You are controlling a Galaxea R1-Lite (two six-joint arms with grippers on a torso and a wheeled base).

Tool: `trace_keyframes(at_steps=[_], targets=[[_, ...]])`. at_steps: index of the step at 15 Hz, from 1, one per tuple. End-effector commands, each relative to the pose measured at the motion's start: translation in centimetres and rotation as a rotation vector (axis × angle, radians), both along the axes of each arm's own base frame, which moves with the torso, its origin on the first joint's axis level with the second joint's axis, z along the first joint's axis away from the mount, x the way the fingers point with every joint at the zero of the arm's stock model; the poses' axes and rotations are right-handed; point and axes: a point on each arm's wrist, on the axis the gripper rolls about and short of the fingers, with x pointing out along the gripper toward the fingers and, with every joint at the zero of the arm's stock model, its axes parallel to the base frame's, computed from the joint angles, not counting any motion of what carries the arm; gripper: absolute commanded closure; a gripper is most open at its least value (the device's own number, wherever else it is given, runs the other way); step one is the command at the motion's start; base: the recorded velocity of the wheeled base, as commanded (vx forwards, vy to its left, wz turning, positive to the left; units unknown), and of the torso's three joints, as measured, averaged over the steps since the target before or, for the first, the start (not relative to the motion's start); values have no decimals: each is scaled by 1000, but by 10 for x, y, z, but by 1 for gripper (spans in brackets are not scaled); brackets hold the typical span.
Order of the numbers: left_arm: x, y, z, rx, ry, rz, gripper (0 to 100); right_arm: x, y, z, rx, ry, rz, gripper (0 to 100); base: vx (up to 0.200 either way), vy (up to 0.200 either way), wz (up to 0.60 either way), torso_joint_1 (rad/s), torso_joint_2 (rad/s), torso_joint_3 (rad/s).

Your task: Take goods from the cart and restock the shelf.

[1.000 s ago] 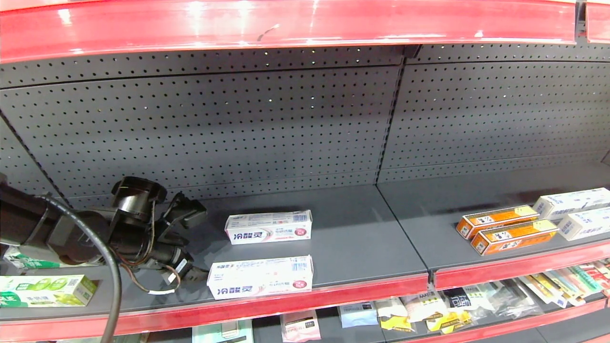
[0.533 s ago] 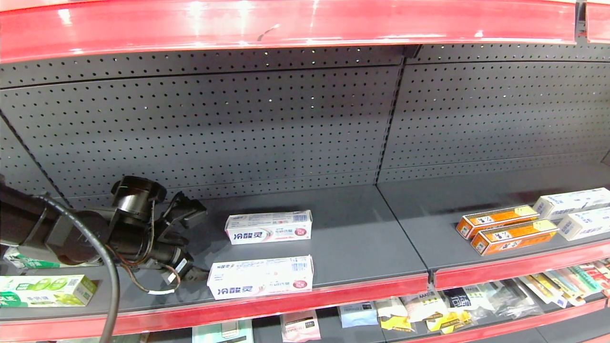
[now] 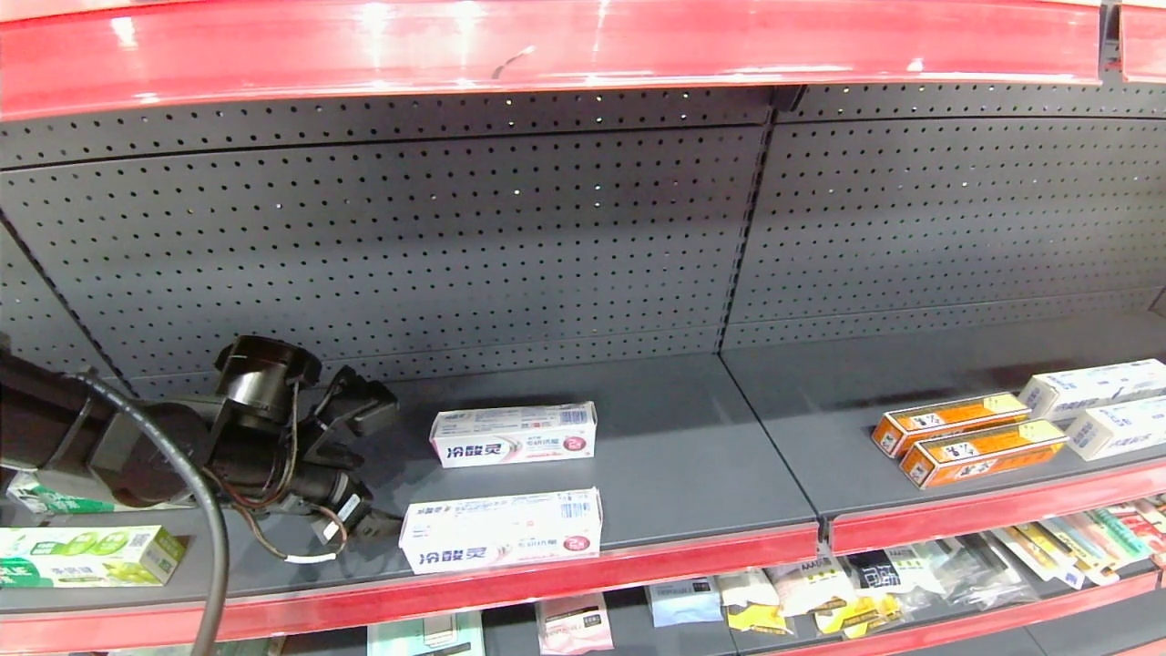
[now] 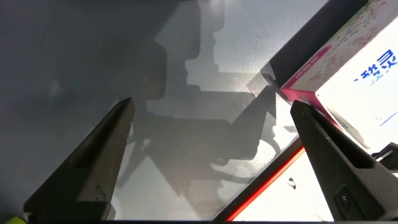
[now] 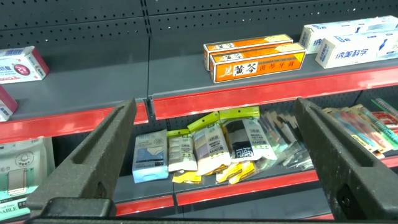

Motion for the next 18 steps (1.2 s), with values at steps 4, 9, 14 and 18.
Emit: trace_keyframes(at_steps=[4, 9, 14, 18], targets=[[-10, 24, 21, 24, -108, 105, 0, 0, 0, 0, 0, 0, -1, 0, 0, 0, 0, 0, 0, 0], [-91, 61, 37, 19, -236, 276, 0, 0, 0, 0, 0, 0, 1, 0, 0, 0, 0, 0, 0, 0], [-171, 56, 74, -186, -508, 467, 0, 0, 0, 0, 0, 0, -1, 0, 0, 0, 0, 0, 0, 0], [-234, 47, 86, -340, -745, 489, 0, 0, 0, 0, 0, 1, -1, 0, 0, 0, 0, 0, 0, 0]])
